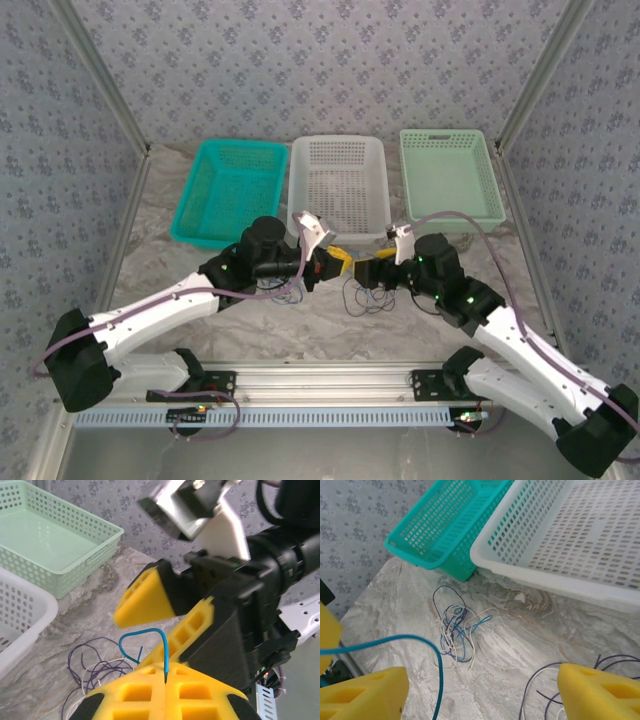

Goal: Untangle the cables

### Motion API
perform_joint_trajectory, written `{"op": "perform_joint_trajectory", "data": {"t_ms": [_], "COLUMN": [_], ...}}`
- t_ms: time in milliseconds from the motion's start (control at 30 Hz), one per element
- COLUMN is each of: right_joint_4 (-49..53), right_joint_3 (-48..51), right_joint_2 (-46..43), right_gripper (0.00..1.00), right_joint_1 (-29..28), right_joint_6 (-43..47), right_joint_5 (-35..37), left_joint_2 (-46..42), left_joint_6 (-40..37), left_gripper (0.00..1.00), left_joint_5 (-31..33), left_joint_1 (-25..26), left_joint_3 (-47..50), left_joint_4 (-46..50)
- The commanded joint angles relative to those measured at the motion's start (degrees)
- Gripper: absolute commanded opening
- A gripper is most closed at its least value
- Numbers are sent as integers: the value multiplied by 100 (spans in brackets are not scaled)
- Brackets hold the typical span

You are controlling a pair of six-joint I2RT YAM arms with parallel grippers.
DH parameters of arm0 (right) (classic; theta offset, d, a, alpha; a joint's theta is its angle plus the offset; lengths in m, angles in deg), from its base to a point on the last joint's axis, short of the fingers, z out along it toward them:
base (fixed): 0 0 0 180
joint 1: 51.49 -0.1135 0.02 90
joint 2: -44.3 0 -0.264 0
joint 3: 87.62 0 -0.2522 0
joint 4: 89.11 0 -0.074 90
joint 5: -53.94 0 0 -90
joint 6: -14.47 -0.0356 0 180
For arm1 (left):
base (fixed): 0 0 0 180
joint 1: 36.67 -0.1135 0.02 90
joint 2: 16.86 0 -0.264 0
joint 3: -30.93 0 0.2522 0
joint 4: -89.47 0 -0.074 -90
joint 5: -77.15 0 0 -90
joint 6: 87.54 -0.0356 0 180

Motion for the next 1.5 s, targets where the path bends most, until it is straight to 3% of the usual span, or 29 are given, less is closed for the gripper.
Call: {"op": "perform_joint_trajectory", "data": {"t_ms": [0, 133, 300, 433, 633, 867, 933, 1000, 1133, 1300, 1467], "right_joint_4": [-271, -382, 247, 1059, 1312, 1087, 1080, 1168, 1467, 1551, 1778], "right_joint_3": [-25, -16, -142, -498, -726, -820, -951, -1154, -1621, -2377, -3518], "right_joint_2": [232, 354, 399, 576, 768, 811, 890, 1060, 1516, 2353, 3570], "right_gripper": [76, 67, 36, 20, 13, 6, 5, 5, 3, 4, 6], "right_joint_1": [-58, -73, -78, -111, -245, -341, -335, -326, -175, 168, 469], "right_joint_6": [145, 206, 581, 1086, 1394, 1377, 1378, 1303, 850, 622, 676], "right_joint_5": [-153, 16, 620, 1282, 1770, 2540, 2547, 2612, 2799, 2527, 2251], "left_joint_2": [34, 59, 35, 152, 316, 548, 620, 625, 233, -464, -761], "left_joint_6": [126, 129, -63, -340, -331, -327, -288, -210, 48, 130, 226], "left_gripper": [1, 1, 2, 3, 4, 11, 22, 24, 40, 60, 70], "left_joint_5": [-296, -469, -509, -615, -889, -628, -453, -228, 359, 1070, 1470], "left_joint_1": [-17, -22, -30, -73, -118, -197, -206, -206, -205, -206, -215], "left_joint_3": [8, 8, -96, -397, -502, -715, -779, -779, -401, 289, 539], "left_joint_4": [-383, -398, 45, 925, 1175, 1721, 1833, 1792, 1088, 475, 680]}}
